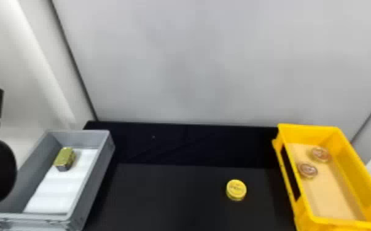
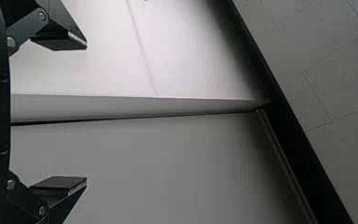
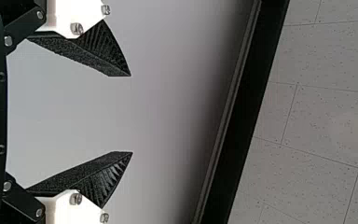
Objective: Pick up the round yellow can and place it in the yellow rectangular box
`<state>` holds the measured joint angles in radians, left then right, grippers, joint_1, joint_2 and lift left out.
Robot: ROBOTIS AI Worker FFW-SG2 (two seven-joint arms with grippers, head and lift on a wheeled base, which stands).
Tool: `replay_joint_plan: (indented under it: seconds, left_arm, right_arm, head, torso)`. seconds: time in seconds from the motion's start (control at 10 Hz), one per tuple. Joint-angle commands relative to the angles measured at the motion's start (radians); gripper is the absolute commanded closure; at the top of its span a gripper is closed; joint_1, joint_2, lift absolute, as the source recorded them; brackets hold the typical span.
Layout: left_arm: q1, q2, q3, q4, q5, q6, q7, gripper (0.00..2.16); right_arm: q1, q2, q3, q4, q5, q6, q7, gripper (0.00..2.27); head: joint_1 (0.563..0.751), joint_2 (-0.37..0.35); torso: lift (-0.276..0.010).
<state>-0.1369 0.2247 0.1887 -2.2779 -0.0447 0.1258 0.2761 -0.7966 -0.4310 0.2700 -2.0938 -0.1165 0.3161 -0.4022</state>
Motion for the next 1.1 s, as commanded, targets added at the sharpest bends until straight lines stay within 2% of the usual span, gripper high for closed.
replay_joint_plan:
  seconds: [0.0, 0.2, 0.4, 0.7, 0.8, 1.0]
  left_arm:
    - [0.000, -0.001, 0.000, 0.000, -0.003, 0.000, 0.000, 0.24]
    - [-0.003, -0.001, -0.003, 0.001, -0.018, -0.003, 0.002, 0.24]
    - [-0.007, -0.001, -0.008, 0.003, -0.029, -0.005, 0.014, 0.24]
    - [-0.007, 0.002, -0.009, 0.009, -0.029, -0.020, 0.029, 0.24]
    - [-0.007, 0.002, -0.009, 0.015, -0.043, -0.018, 0.019, 0.24]
    - [0.002, 0.002, -0.012, 0.015, -0.055, -0.020, 0.023, 0.21]
  right_arm:
    - [0.002, 0.000, 0.002, 0.000, -0.003, 0.003, 0.005, 0.24]
    - [0.002, 0.003, 0.003, 0.003, -0.025, 0.011, -0.007, 0.24]
    - [-0.001, 0.003, 0.015, 0.003, -0.052, 0.023, -0.084, 0.24]
    - [-0.010, -0.002, 0.025, 0.006, -0.054, 0.018, -0.083, 0.24]
    - [-0.009, 0.000, 0.023, 0.017, -0.058, 0.022, -0.072, 0.25]
    - [0.019, 0.012, 0.003, 0.020, -0.109, 0.097, -0.064, 0.22]
  head:
    - [0.663, 0.054]
    - [0.663, 0.054]
    - [0.663, 0.054]
    - [0.663, 0.054]
    - [0.663, 0.054]
    - [0.663, 0.054]
  torso:
    - [0.000]
    - [0.000]
    - [0.000]
    - [0.000]
    - [0.000]
    - [0.000]
